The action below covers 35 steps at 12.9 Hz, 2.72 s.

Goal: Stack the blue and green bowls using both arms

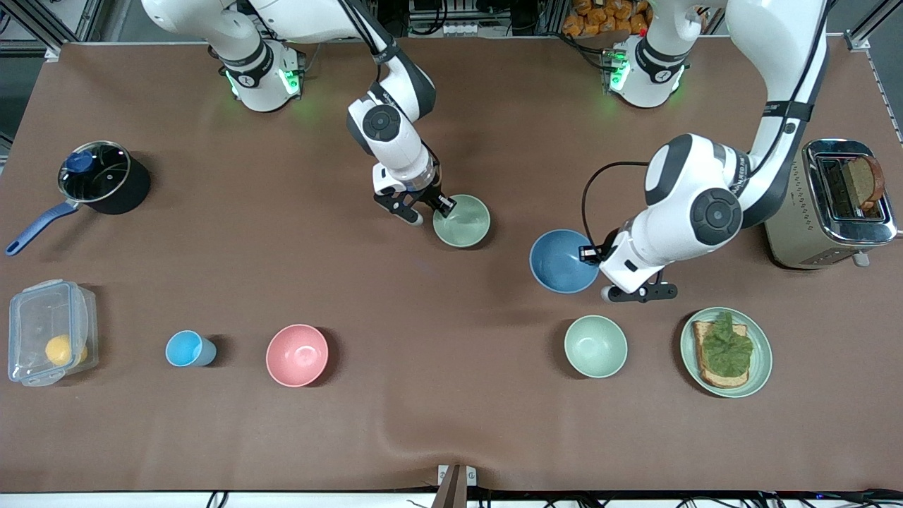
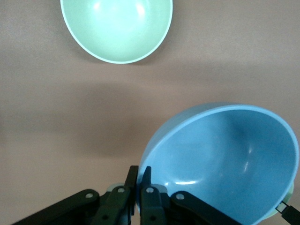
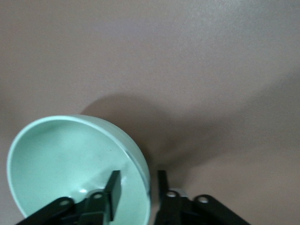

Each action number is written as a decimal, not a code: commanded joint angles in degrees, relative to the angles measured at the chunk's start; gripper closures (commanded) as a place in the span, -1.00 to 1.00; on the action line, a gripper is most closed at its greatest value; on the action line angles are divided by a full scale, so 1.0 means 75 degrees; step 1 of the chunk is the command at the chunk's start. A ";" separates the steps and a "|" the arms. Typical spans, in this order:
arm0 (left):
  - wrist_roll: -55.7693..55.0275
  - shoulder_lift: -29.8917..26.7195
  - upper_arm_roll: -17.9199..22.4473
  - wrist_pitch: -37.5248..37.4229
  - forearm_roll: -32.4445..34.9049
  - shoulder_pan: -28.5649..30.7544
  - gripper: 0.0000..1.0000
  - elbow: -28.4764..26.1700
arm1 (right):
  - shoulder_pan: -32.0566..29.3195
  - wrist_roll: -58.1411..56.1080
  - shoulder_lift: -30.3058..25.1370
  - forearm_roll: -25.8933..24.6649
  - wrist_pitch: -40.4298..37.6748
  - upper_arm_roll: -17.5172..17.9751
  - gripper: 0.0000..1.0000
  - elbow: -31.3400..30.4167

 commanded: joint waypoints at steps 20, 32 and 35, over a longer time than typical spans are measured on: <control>-0.2772 0.0136 0.0022 0.0835 -0.0081 -0.1781 1.00 -0.0597 | -0.1464 -0.0098 0.0516 0.4084 -0.2134 -0.0046 -1.00 0.0950; -0.3546 0.0100 -0.0306 0.2311 -0.0093 -0.2356 1.00 -0.1605 | -0.1323 -0.0133 0.0692 0.4084 -0.1864 -0.0046 -1.00 0.0950; -0.3593 0.0276 -0.0317 0.2477 -0.0139 -0.2519 1.00 -0.1665 | -0.1323 -0.0133 0.0692 0.4084 -0.1864 -0.0046 -1.00 0.0950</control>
